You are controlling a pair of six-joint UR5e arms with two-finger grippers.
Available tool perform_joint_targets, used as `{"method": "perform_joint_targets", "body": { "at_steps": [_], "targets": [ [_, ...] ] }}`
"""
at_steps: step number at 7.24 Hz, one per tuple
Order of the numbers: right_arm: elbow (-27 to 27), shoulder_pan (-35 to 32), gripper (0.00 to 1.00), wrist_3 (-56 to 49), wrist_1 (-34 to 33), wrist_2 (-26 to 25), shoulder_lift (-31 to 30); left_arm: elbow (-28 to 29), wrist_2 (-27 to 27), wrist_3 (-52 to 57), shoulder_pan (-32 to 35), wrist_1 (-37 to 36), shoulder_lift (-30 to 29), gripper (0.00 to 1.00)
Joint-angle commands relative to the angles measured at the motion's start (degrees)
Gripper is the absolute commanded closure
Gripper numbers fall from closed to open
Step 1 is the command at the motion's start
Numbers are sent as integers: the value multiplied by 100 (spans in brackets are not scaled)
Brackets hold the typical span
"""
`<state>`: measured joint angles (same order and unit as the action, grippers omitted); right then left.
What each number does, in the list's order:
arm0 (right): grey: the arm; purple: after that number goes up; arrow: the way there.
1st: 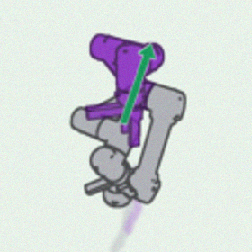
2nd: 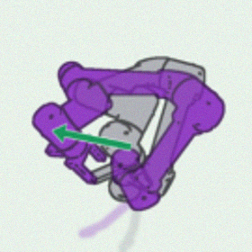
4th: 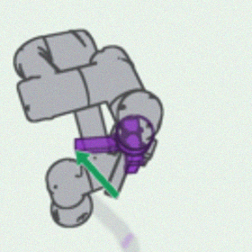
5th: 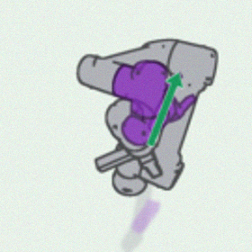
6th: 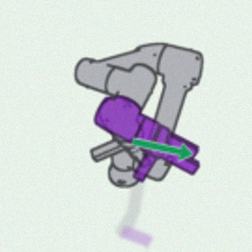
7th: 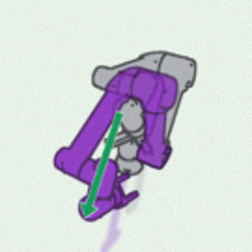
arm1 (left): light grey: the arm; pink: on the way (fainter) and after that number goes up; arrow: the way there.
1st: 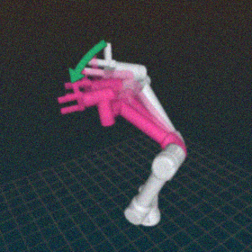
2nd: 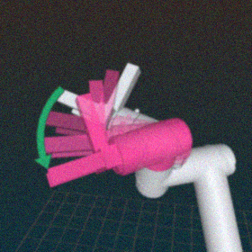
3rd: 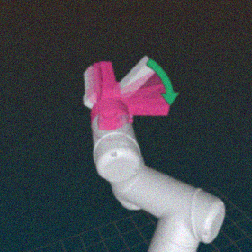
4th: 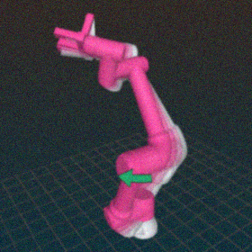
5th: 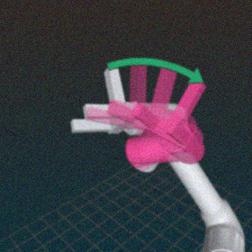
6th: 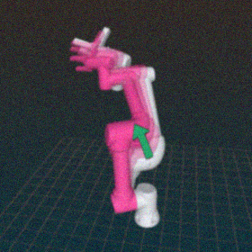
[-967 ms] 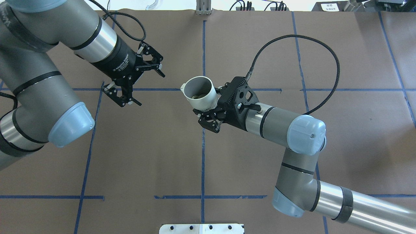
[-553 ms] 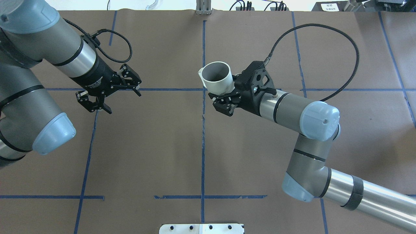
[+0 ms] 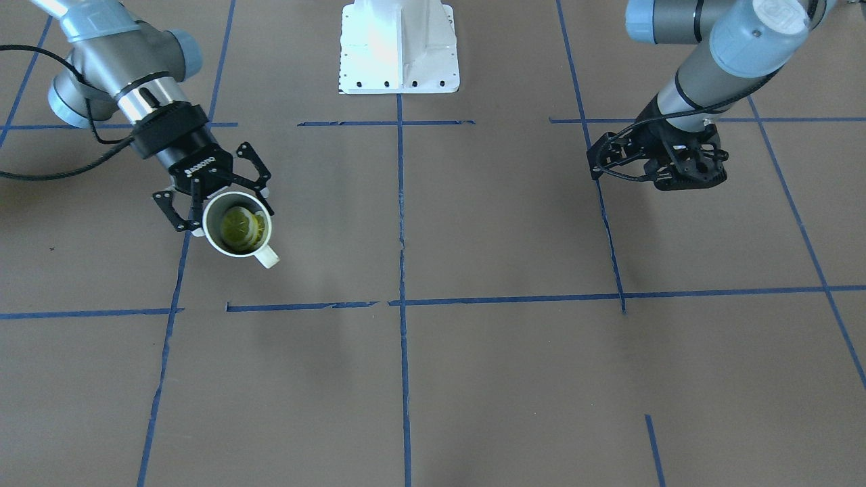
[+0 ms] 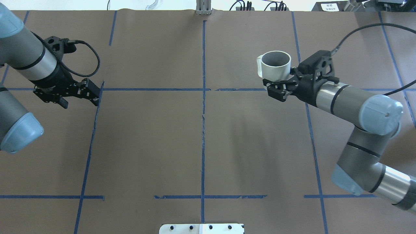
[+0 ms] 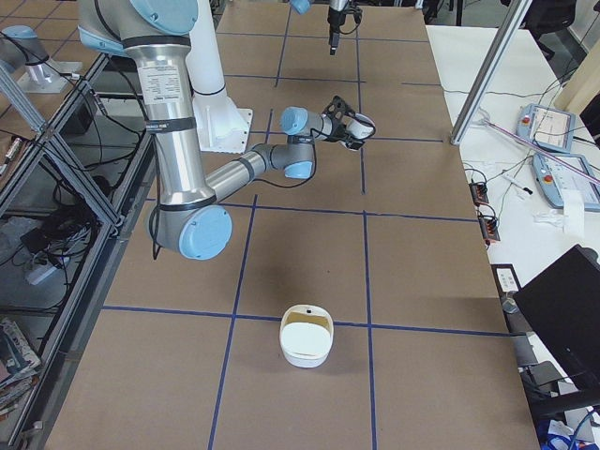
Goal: Left arm hands cup to right arm to dump lemon
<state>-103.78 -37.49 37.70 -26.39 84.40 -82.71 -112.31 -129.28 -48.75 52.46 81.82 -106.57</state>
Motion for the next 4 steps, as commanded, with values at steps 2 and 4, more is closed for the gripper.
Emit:
{"method": "perform_joint_targets", "body": {
  "at_steps": [2, 4],
  "targets": [
    [-170, -276, 100, 1225, 1954, 42, -1604, -2, 43, 419, 80, -9, 225, 0],
    [-47, -503, 99, 1720, 2890, -37, -2326, 16, 43, 419, 80, -9, 234, 0]
  ]
}}
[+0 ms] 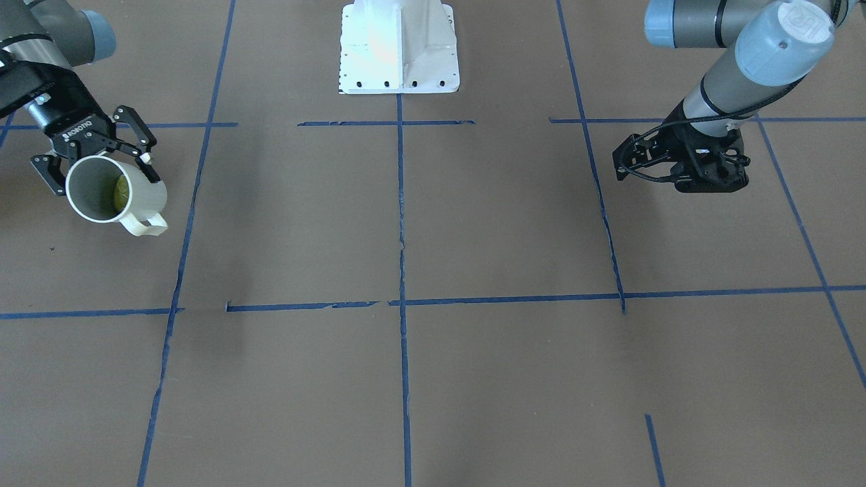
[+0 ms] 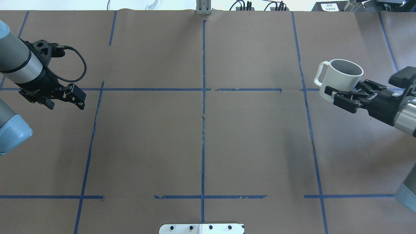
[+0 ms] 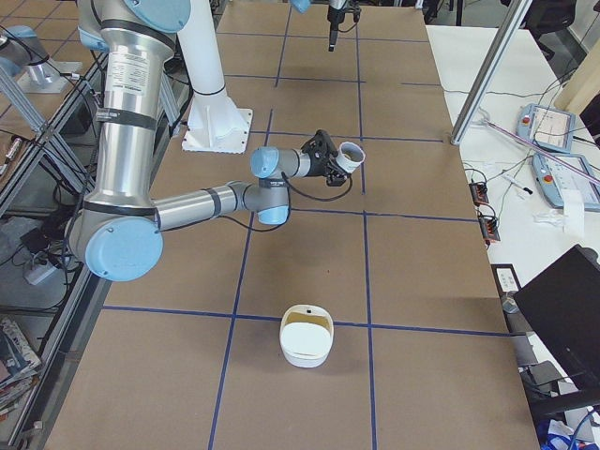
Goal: Left arm hands cup to right arm to dump lemon
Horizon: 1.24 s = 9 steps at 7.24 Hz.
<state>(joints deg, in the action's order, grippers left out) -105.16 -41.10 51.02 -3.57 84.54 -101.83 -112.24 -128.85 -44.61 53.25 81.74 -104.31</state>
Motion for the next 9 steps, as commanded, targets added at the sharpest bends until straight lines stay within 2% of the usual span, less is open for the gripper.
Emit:
{"method": "perform_joint_targets", "body": {
  "at_steps": [1, 2, 3, 7, 9],
  "targets": [
    [658, -266, 99, 844, 1509, -52, -521, 9, 1, 5, 2, 0, 7, 0],
    [1725, -363, 99, 1005, 2927, -61, -531, 35, 1, 5, 2, 0, 7, 0],
    [2467, -494, 99, 1642, 3968, -61, -513, 44, 1, 5, -7, 0, 7, 0],
    [3561, -873, 99, 3517, 5644, -254, -969, 36, -8, -48, -25, 0, -19, 0],
    [3678, -1127, 99, 4858, 5832, -359, -961, 1, -8, -66, -25, 0, -28, 0]
  ]
}}
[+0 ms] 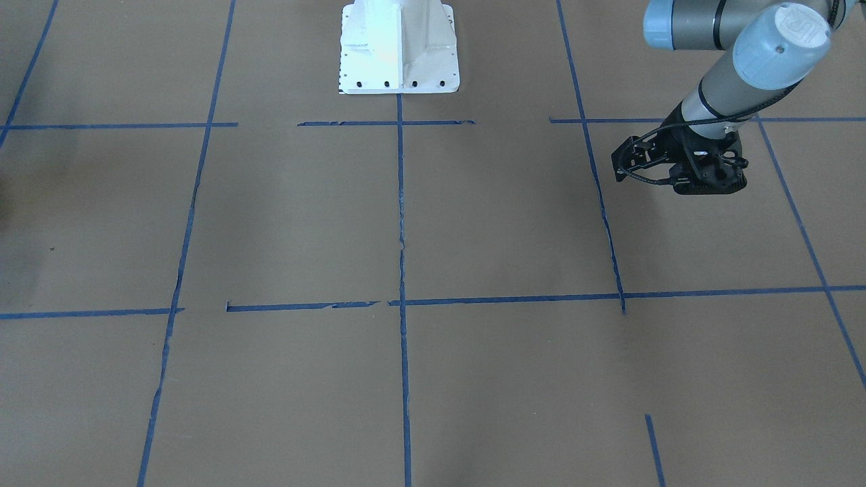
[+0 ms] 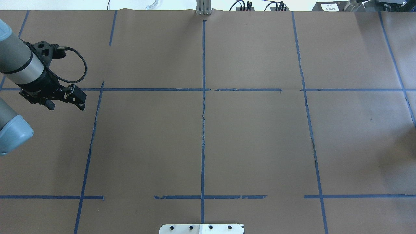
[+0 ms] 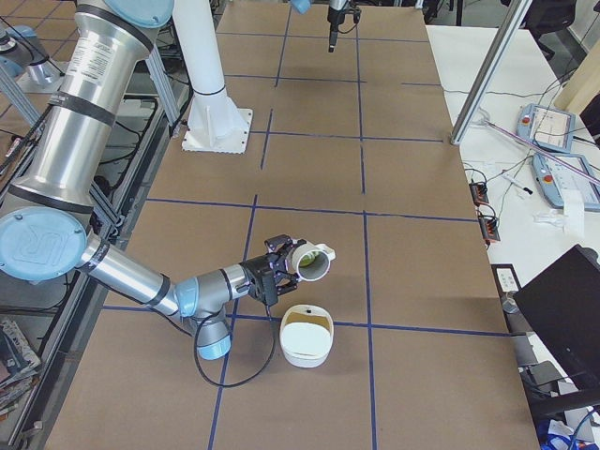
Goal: Left arm hands cup to right arm to dump lemon
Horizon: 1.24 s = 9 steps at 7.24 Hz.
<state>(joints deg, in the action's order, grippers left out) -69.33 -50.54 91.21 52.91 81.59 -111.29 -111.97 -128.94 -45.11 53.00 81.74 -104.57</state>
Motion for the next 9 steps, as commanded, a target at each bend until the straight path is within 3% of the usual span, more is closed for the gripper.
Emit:
{"method": "perform_joint_targets", "body": {
  "at_steps": [1, 9],
  "targets": [
    [104, -228, 98, 1463, 194, -116, 36, -35, 9, -41, -1, 0, -10, 0],
    [104, -728, 96, 5639, 211, -1118, 169, -35, 18, -33, -1, 9, -2, 0]
  ]
}}
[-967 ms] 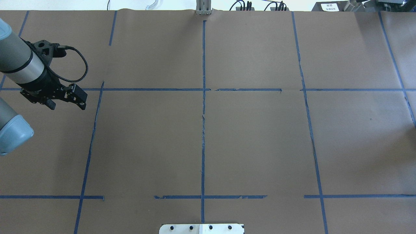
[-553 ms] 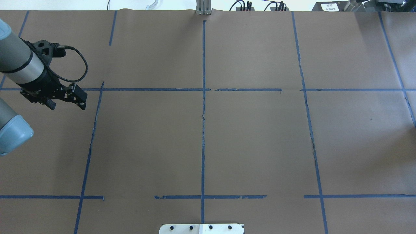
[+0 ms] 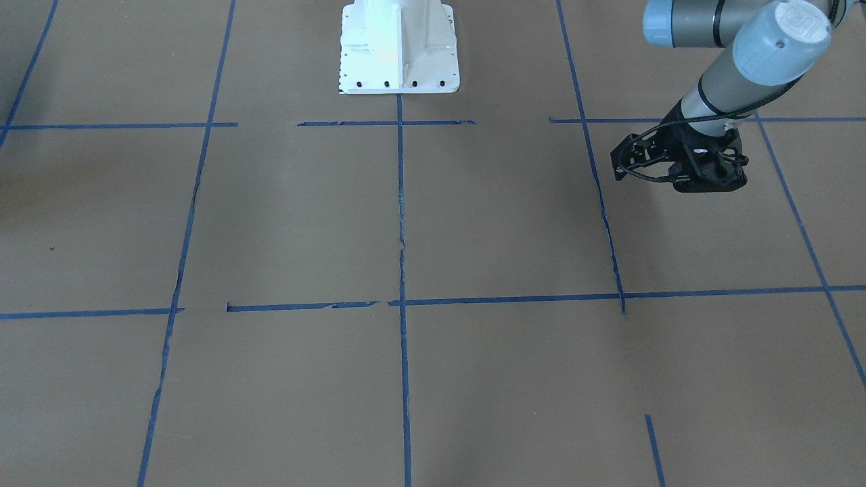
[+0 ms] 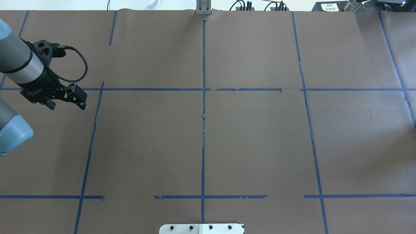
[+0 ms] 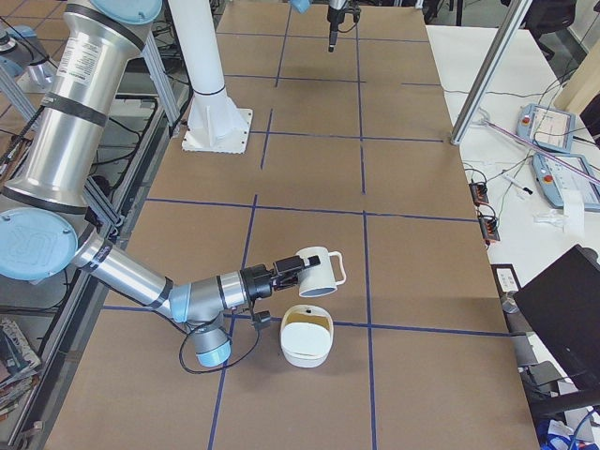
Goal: Left arm hands cup to right arm to dump lemon
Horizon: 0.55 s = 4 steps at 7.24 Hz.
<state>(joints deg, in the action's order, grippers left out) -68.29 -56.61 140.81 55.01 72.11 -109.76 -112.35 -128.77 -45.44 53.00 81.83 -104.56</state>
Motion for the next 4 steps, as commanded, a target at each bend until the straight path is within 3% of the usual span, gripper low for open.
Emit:
{"method": "perform_joint_targets", "body": {
  "at_steps": [1, 4],
  "targets": [
    [0, -131, 96, 929, 19, -180, 24, -6, 1, -8, 0, 0, -3, 0],
    [386, -131, 93, 1089, 774, -356, 200, -41, 1, 0, 9, 0, 14, 0]
  ]
}}
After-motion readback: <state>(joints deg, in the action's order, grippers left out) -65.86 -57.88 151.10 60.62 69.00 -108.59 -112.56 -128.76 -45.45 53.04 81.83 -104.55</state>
